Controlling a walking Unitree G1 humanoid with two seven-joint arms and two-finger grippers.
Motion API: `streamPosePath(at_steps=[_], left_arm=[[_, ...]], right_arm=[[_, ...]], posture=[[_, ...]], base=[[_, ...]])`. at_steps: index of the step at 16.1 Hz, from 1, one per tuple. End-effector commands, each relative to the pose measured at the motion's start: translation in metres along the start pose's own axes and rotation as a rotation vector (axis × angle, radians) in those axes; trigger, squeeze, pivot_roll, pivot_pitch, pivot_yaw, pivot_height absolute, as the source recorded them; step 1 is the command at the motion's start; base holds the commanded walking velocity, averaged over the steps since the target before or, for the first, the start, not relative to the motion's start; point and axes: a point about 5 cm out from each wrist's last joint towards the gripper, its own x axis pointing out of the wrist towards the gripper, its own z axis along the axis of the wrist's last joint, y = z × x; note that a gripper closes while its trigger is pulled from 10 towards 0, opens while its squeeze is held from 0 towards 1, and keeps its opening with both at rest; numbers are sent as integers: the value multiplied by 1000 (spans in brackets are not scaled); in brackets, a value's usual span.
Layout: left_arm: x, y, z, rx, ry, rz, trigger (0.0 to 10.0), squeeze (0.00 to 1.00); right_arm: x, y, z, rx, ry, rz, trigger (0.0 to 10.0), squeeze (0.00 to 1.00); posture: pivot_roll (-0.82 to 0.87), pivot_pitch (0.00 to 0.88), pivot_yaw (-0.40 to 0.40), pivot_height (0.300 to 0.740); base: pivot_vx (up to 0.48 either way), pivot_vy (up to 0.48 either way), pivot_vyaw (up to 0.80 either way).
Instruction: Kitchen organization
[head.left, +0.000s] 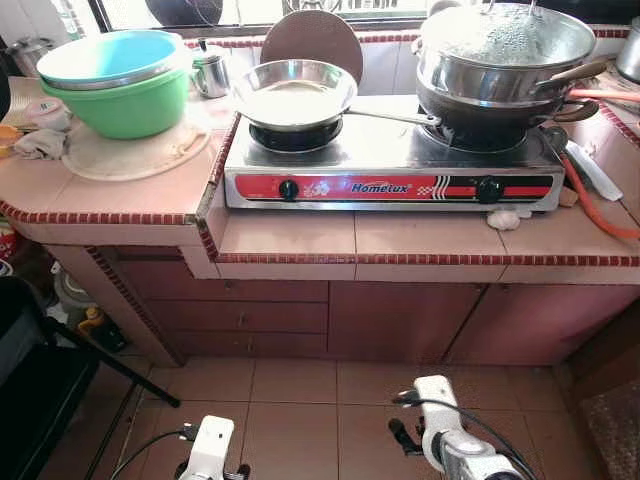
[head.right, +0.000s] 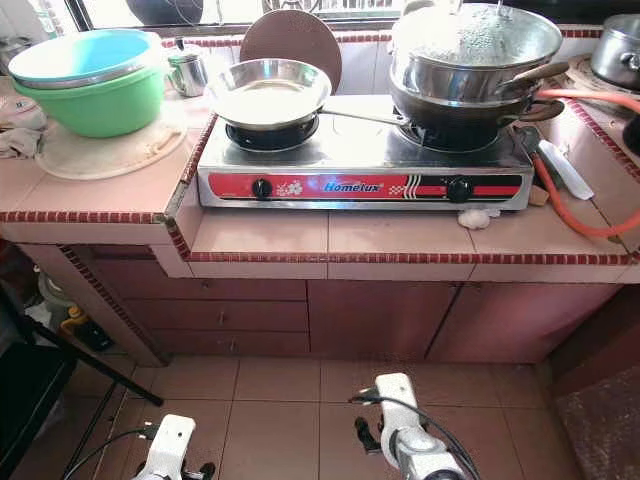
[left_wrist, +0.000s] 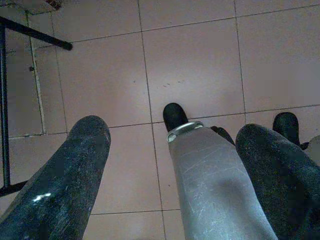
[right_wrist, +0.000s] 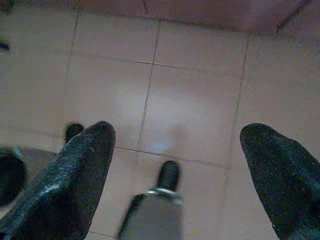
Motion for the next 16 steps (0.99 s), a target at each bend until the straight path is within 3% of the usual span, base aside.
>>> streamPosePath(at_steps=[1, 4, 16], left_arm=[[0, 6, 1, -6, -4, 25, 10000, 0], [-1, 8, 0, -5, 1, 28, 10000, 0], [-2, 10, -6, -28, 16, 38, 10000, 0]], right_arm=[[0, 3, -6, 90, 29, 11, 10000, 0], [-2, -3, -16, 166, 43, -22, 10000, 0], [-4, -3, -27, 98, 83, 13, 10000, 0]], posture=[[-104, 41, 21, 740], [-113, 47, 33, 740], [-119, 52, 34, 740]], base=[[0, 0, 0], [0, 0, 0], [0, 0, 0]])
